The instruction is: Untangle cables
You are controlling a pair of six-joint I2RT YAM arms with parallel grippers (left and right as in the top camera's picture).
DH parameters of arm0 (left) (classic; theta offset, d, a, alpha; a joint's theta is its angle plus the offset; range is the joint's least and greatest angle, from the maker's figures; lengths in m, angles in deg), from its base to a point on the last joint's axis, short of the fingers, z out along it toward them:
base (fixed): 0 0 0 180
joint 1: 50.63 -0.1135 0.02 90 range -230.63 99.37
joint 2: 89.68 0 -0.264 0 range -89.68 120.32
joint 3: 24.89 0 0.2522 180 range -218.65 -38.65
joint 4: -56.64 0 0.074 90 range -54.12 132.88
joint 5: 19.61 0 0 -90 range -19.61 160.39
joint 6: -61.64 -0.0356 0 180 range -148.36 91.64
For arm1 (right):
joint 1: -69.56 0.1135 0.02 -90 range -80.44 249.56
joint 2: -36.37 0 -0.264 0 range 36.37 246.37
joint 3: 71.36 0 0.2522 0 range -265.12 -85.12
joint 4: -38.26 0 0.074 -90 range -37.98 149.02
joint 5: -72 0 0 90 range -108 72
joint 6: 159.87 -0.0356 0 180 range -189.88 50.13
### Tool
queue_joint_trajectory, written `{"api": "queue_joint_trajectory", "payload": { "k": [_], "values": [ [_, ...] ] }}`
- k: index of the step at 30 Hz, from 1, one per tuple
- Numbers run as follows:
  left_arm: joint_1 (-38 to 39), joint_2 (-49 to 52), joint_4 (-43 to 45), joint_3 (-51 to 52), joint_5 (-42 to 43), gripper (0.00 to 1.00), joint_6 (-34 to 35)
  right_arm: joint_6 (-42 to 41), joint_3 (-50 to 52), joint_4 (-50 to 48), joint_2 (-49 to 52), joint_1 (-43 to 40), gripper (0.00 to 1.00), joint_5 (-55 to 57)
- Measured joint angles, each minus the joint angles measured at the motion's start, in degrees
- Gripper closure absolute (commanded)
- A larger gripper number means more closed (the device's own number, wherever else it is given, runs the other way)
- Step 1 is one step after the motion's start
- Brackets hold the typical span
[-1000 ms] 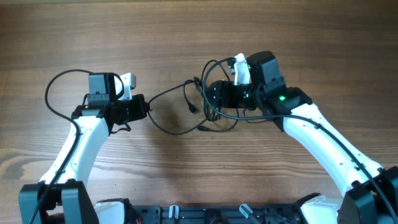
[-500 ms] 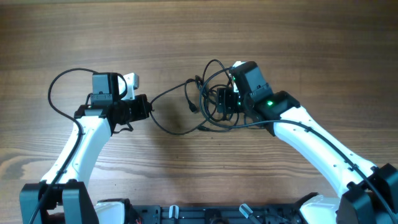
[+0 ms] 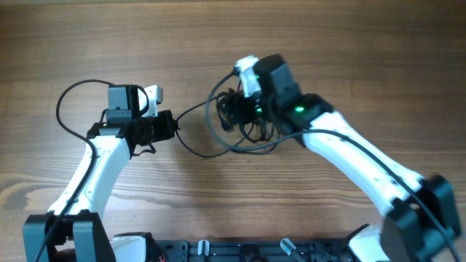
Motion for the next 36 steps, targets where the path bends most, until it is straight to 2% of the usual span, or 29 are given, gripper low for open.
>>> {"api": "queue_joint_trajectory", "payload": {
  "k": [8,13,14,15,16,17,18,23,26,27,29,32,36],
  "values": [
    [0.0,0.0,0.0,0.0,0.0,0.96,0.0,1.1,0.0,-8.1,12.4,2.9,0.21,-1.6],
    [0.0,0.0,0.0,0.0,-0.2,0.96,0.0,1.2,0.0,-11.7,17.4,2.9,0.27,-1.6],
    [0.0,0.0,0.0,0.0,-0.2,0.96,0.0,1.1,0.0,-12.4,18.5,2.9,0.32,-1.7],
    [0.0,0.0,0.0,0.0,-0.2,0.96,0.0,1.0,0.0,-12.9,19.3,2.9,0.41,-1.7],
    [0.0,0.0,0.0,0.0,-0.2,0.96,0.0,0.7,0.0,-13.1,20.2,2.9,0.70,-1.9],
    [0.0,0.0,0.0,0.0,-0.2,0.96,0.0,0.6,0.0,-13.4,21.0,3.0,0.88,-2.0],
    [0.1,0.0,0.0,0.0,-0.2,0.96,0.0,0.4,0.0,-13.5,21.6,3.0,0.96,-2.1],
    [0.1,0.0,0.0,0.0,-0.2,0.96,0.0,-5.9,0.0,-19.2,21.7,1.4,0.96,-11.2],
    [0.1,0.0,0.1,0.0,-0.2,0.96,0.0,-13.9,0.1,-24.2,20.2,-0.1,0.96,-17.1],
    [0.1,0.0,0.1,0.0,-0.2,0.96,0.0,-19.1,0.0,-27.5,17.7,-1.5,0.96,-20.9],
    [0.1,0.0,0.1,0.0,-0.2,0.96,0.0,-23.1,0.0,-32.1,15.8,-2.5,0.96,-22.9],
    [0.1,0.0,0.2,0.0,-0.2,0.96,0.0,-26.5,-0.4,-35.0,14.4,-2.9,0.96,-22.4],
    [0.1,0.0,0.2,0.0,-0.2,0.96,0.0,-28.1,-0.4,-35.2,14.5,-1.2,0.95,-12.7]
  ]
}}
